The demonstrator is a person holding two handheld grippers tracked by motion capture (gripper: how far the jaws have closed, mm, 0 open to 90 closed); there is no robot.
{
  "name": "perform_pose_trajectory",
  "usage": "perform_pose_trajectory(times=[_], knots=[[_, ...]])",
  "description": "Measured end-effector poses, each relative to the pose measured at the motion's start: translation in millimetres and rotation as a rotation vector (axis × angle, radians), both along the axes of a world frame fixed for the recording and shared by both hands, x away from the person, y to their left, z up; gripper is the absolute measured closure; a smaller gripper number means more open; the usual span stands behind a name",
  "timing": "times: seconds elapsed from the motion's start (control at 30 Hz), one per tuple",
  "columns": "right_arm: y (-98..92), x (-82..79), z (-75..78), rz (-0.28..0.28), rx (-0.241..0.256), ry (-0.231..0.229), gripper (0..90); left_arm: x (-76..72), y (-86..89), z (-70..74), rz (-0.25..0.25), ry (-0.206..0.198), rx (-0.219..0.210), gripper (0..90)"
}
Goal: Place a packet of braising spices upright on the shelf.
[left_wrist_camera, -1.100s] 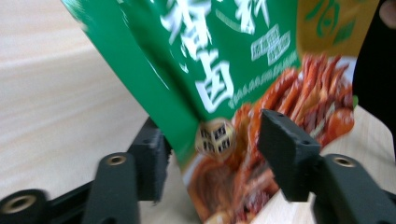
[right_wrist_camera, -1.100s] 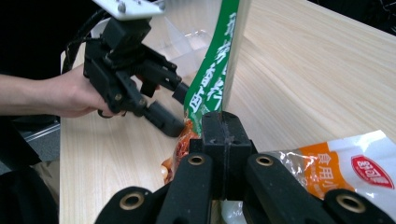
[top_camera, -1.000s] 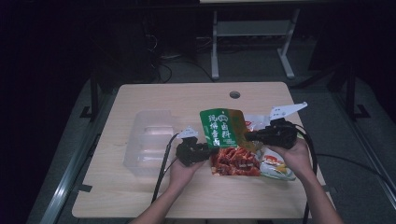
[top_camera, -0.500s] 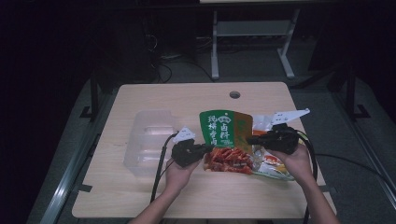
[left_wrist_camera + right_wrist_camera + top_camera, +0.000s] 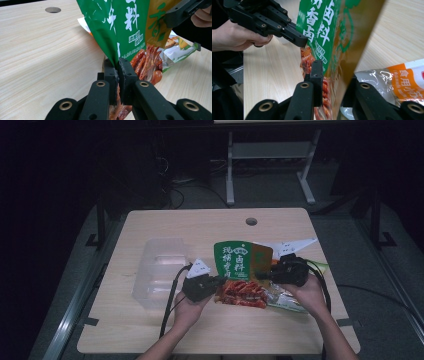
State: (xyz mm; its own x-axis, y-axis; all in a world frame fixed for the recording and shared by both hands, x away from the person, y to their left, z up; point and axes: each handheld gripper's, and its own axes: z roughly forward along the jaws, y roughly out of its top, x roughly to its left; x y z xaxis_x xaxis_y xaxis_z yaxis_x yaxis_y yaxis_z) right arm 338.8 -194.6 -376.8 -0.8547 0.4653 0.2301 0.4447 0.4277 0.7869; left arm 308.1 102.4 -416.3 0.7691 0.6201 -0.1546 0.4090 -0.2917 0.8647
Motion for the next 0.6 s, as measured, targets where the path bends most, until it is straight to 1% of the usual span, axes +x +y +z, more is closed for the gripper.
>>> perform_pose_trajectory(times=[0.1, 0.13, 0.23, 0.3, 0.37, 0.4, 0.43, 0.5, 0.53, 0.57, 0.6], knots=[[2.9, 1.8, 0.7, 0.008, -0.008, 0.001, 75.2, 0.1, -0.1, 0.0, -0.002, -0.005, 0.005, 85.3], [6.2, 2.8, 1.9, 0.012, -0.012, 0.012, 75.2, 0.0, 0.0, 0.0, -0.002, -0.006, 0.007, 85.2], [9.3, 3.7, 2.0, 0.017, -0.015, 0.016, 75.6, 0.2, 0.0, 0.2, -0.005, -0.009, 0.01, 84.8], [14.1, 4.9, 2.7, 0.026, -0.03, 0.025, 78.2, 0.6, 0.0, 0.7, -0.006, -0.006, 0.012, 84.5], [15.4, 4.2, 3.3, 0.032, -0.039, 0.023, 83.4, 0.9, 0.3, 1.0, -0.01, -0.007, 0.015, 83.9], [15.3, 3.5, 3.4, 0.028, -0.039, 0.021, 85.5, 0.6, 0.4, 1.1, -0.013, -0.009, 0.014, 83.4], [14.7, 2.6, 3.7, 0.021, -0.042, 0.021, 87.7, -0.3, 0.5, 1.5, -0.017, -0.016, 0.024, 82.8], [13.2, 1.8, 3.1, 0.018, -0.035, 0.02, 88.4, -1.1, 0.3, 1.7, -0.015, -0.02, 0.026, 80.8], [12.2, 1.4, 2.8, 0.014, -0.023, 0.032, 88.7, -2.3, 0.3, 2.4, -0.014, -0.023, 0.032, 79.3], [11.4, 0.7, 2.6, 0.015, -0.014, 0.036, 89.1, -3.9, 0.5, 3.2, -0.015, -0.035, 0.048, 77.5], [10.8, -0.2, 2.7, 0.011, -0.01, 0.041, 89.2, -5.3, 0.5, 3.7, -0.013, -0.041, 0.054, 75.7]])
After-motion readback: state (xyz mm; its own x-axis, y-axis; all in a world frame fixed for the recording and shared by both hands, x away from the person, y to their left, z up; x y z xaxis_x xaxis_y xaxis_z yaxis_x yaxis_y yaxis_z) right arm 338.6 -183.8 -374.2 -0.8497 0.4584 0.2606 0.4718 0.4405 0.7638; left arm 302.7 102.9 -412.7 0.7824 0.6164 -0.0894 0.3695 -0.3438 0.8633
